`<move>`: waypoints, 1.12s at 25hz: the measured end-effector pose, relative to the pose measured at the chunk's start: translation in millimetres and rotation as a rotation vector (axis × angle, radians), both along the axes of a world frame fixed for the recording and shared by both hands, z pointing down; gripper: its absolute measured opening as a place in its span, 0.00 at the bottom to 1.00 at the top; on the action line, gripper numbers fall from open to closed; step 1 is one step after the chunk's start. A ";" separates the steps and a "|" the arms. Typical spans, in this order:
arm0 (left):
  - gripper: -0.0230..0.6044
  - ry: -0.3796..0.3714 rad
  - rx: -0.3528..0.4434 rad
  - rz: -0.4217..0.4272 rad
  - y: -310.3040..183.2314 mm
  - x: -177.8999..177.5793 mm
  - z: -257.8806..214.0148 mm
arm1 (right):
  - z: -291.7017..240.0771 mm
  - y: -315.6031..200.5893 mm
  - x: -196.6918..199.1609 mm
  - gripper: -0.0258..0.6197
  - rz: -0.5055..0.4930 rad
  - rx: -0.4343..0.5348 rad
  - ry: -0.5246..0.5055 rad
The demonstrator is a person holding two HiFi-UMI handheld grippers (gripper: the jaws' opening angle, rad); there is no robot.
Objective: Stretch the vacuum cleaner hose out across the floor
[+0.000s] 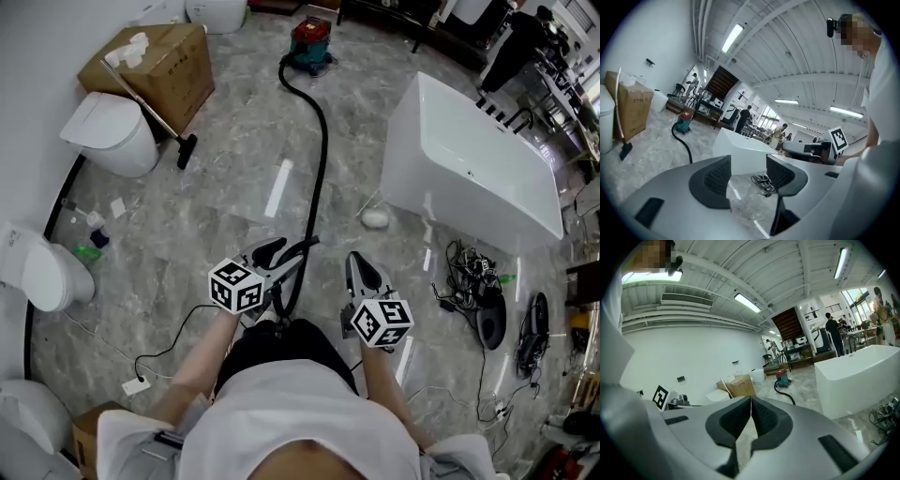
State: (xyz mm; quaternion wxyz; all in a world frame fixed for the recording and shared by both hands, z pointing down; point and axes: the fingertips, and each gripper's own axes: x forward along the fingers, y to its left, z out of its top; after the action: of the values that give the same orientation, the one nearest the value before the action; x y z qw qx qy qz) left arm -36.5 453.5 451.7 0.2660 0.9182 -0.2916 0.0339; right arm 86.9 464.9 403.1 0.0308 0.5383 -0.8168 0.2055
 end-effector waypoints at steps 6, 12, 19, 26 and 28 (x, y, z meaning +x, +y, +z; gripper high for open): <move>0.29 0.008 0.035 -0.066 -1.1 -13.8 -8.6 | 6.0 -1.1 -8.8 0.06 -0.034 -0.015 -0.002; 0.05 -0.106 0.143 -0.143 -1.8 -31.5 -22.9 | 5.2 -9.6 -23.9 0.06 -0.068 -0.009 -0.021; 0.05 -0.150 0.209 -0.164 0.2 -41.6 -40.8 | 1.9 -13.7 -40.1 0.06 -0.113 0.000 -0.006; 0.05 -0.146 0.218 -0.157 5.6 -37.7 -42.5 | 0.0 -14.4 -48.0 0.06 -0.133 0.011 0.006; 0.05 -0.149 0.216 -0.156 5.7 -38.8 -42.2 | -0.6 -15.7 -50.3 0.06 -0.136 0.011 0.005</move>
State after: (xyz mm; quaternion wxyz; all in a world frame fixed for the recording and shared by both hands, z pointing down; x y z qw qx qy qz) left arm -75.3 459.2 409.5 0.1449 0.9110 -0.3829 0.0495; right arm 36.6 449.1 402.5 0.0439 0.4821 -0.8525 0.1972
